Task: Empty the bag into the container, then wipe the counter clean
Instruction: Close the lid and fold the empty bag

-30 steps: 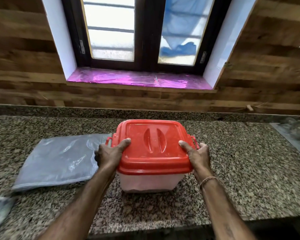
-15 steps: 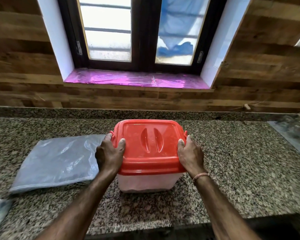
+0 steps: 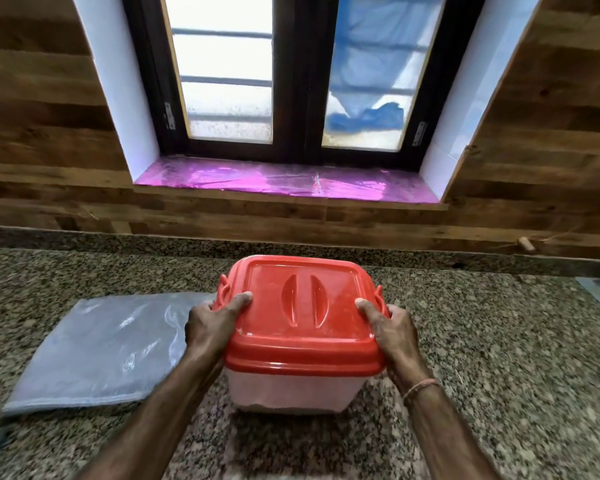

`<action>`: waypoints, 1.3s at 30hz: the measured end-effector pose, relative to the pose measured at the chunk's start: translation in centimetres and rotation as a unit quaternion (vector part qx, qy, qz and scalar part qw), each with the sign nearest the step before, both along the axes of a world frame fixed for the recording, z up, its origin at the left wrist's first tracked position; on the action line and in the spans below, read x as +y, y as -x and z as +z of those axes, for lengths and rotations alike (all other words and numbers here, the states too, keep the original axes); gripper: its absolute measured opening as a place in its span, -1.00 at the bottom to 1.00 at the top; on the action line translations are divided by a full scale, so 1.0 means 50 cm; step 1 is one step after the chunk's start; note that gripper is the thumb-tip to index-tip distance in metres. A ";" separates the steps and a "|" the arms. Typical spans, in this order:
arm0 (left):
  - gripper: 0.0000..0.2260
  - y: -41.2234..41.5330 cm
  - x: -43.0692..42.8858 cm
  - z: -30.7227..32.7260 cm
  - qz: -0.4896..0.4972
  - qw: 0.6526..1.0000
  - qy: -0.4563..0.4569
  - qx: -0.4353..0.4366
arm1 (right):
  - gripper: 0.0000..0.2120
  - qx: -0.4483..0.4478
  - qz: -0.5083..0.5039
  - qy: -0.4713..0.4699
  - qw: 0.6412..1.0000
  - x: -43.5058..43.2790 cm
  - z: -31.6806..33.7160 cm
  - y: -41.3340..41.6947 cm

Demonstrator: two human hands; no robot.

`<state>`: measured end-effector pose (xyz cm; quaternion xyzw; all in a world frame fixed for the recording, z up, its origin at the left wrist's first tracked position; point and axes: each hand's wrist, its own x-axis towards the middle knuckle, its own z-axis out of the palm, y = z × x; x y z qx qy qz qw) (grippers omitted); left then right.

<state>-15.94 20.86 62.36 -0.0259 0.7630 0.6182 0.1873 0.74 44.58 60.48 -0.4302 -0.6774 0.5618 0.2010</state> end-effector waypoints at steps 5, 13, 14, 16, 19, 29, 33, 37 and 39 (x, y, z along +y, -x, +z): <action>-0.60 0.111 0.151 0.030 0.002 1.000 -0.001 0.026 | -0.53 -0.011 -0.020 -0.024 0.999 0.150 0.029 0.112; -0.63 0.229 0.340 0.013 0.006 1.000 0.015 0.009 | -0.58 0.009 -0.035 -0.022 0.999 0.344 0.017 0.272; -0.65 0.242 0.360 0.011 0.010 1.000 0.019 0.020 | -0.54 0.013 -0.036 -0.015 0.999 0.361 0.010 0.286; -0.65 0.258 0.381 0.008 0.008 0.999 0.027 0.033 | -0.54 0.022 -0.039 0.000 0.999 0.380 -0.001 0.303; -0.71 0.288 0.397 -0.011 -0.004 0.998 0.032 0.055 | -0.52 0.020 -0.051 -0.006 0.998 0.397 -0.012 0.321; -0.58 0.307 0.406 -0.017 -0.022 0.994 0.048 0.094 | -0.35 -0.006 -0.046 -0.017 0.999 0.402 -0.009 0.333; -0.12 0.269 0.371 -0.004 -0.046 0.992 0.066 0.098 | -0.23 -0.103 -0.037 -0.145 0.983 0.362 0.031 0.311; -0.12 0.233 0.235 -0.034 -0.051 0.994 0.033 0.089 | -0.32 -0.046 -0.091 -0.414 0.905 0.220 0.059 0.287; -0.12 0.225 0.140 -0.063 -0.020 0.994 0.066 0.090 | -0.38 0.029 -0.068 -0.477 0.876 0.117 0.060 0.289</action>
